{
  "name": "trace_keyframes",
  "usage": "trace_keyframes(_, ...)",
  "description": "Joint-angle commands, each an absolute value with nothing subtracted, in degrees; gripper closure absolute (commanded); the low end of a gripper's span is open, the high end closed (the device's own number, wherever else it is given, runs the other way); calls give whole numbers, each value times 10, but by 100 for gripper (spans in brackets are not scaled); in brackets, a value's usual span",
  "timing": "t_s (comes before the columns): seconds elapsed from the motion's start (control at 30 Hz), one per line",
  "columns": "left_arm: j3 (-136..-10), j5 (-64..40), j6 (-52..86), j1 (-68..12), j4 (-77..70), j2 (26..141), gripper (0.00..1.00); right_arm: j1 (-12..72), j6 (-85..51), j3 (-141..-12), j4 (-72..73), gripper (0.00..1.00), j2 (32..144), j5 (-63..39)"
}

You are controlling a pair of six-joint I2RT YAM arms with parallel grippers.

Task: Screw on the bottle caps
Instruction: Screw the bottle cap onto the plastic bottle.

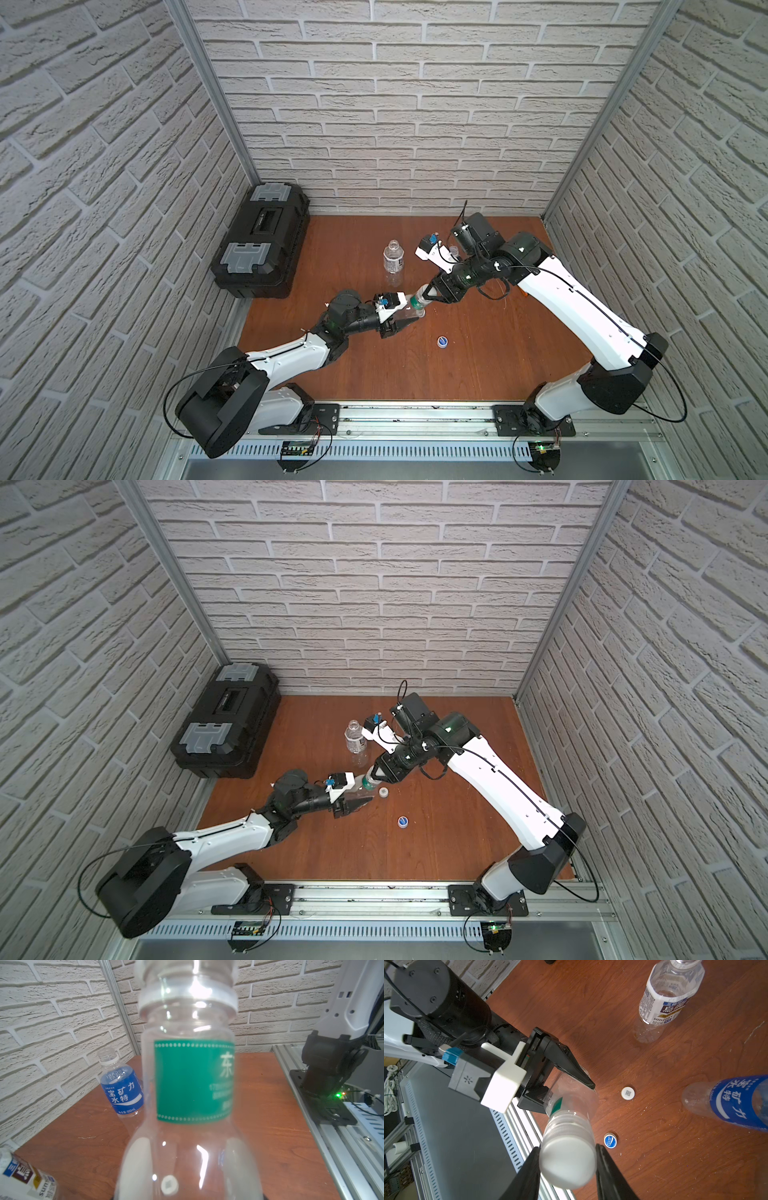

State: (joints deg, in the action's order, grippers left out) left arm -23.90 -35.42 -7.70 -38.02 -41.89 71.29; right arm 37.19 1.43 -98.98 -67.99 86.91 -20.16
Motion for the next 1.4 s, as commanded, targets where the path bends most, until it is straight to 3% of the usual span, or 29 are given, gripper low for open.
trace_keyframes(0.0,-273,-351,-50,-387,-478,718,45,392,29,-992,-675,63,879,-235)
trace_keyframes(0.3,-262,-335,-15,-387,-540,721,45,392,28,-972,-657,61,876,-268)
trace_keyframes(0.77,-261,-341,-26,-393,-536,728,45,391,30,-994,-670,50,890,-248)
trace_keyframes(1.17,-252,-333,-19,-393,-553,734,45,391,26,-997,-663,22,884,-233)
trace_keyframes(1.37,-249,-330,-14,-393,-569,742,45,390,11,-1012,-646,10,867,-176)
